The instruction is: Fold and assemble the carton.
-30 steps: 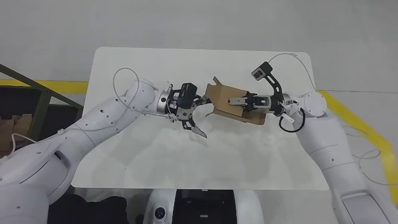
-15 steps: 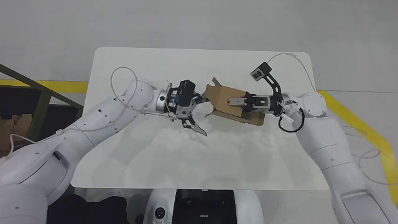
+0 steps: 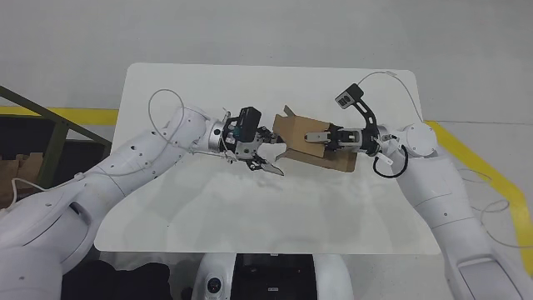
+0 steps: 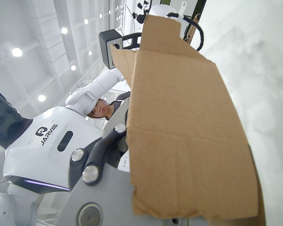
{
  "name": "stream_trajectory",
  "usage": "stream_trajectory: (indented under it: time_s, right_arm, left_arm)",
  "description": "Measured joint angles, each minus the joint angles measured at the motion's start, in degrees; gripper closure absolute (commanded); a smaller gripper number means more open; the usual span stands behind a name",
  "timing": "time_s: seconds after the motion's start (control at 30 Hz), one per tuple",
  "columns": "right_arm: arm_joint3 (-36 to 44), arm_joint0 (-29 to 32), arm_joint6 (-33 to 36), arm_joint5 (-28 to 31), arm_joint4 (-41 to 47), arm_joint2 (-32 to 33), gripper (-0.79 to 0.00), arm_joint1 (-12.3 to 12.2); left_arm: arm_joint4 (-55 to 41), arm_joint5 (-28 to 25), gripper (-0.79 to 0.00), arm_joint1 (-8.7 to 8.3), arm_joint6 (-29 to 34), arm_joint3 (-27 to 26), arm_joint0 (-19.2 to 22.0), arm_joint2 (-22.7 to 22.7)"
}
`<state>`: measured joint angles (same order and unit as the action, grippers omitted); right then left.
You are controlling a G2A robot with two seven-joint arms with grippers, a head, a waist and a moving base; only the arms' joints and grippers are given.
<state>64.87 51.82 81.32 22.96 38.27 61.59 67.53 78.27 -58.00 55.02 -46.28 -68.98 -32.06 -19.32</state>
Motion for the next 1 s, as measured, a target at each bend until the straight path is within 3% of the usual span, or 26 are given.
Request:
stream_trajectory:
  time_s: [0.47,1.0]
  right_arm:
    - [0.4,0.4,0.0,0.0,0.2,0.3,0.0,-0.3]
    - [1.1,1.0,-0.1,0.1,0.5,0.5,0.0,-0.7]
  left_arm:
    - [-1.6,0.0,-0.376,-0.03,0.0,0.2,0.9,1.3]
    - [-4.9,0.0,-0.246,-1.51,0.0,-0.9,0.2,1.3]
